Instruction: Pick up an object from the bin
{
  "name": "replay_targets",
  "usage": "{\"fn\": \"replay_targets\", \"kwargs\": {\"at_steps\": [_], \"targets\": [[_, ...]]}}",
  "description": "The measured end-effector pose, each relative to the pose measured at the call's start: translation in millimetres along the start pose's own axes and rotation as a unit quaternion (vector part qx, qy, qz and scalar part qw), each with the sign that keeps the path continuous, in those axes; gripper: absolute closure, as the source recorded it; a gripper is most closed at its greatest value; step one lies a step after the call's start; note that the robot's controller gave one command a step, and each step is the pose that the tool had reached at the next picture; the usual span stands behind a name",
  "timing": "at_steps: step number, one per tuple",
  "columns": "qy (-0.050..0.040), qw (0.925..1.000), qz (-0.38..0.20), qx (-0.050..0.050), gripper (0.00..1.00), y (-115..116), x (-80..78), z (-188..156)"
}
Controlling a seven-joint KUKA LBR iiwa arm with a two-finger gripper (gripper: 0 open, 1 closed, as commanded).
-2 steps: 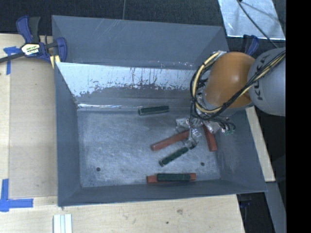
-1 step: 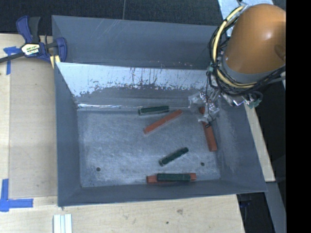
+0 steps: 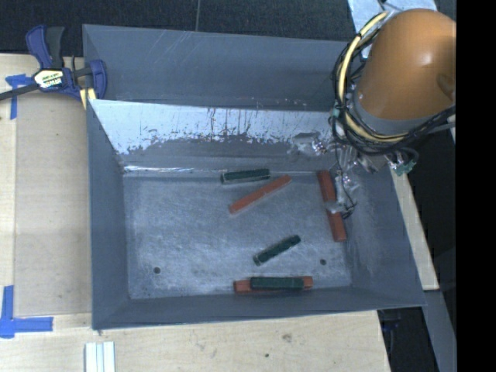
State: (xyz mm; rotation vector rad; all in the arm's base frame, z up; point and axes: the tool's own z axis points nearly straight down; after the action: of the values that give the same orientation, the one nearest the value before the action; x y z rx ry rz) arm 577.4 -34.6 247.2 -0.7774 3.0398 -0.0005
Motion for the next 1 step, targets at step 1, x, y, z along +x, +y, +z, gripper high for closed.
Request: {"fn": "replay_targets", "kwargs": {"at_steps": [1], "targets": [[0.0034,0.9992,-0.039,-0.001,0.0,18.1,6.7,178.4]]}}
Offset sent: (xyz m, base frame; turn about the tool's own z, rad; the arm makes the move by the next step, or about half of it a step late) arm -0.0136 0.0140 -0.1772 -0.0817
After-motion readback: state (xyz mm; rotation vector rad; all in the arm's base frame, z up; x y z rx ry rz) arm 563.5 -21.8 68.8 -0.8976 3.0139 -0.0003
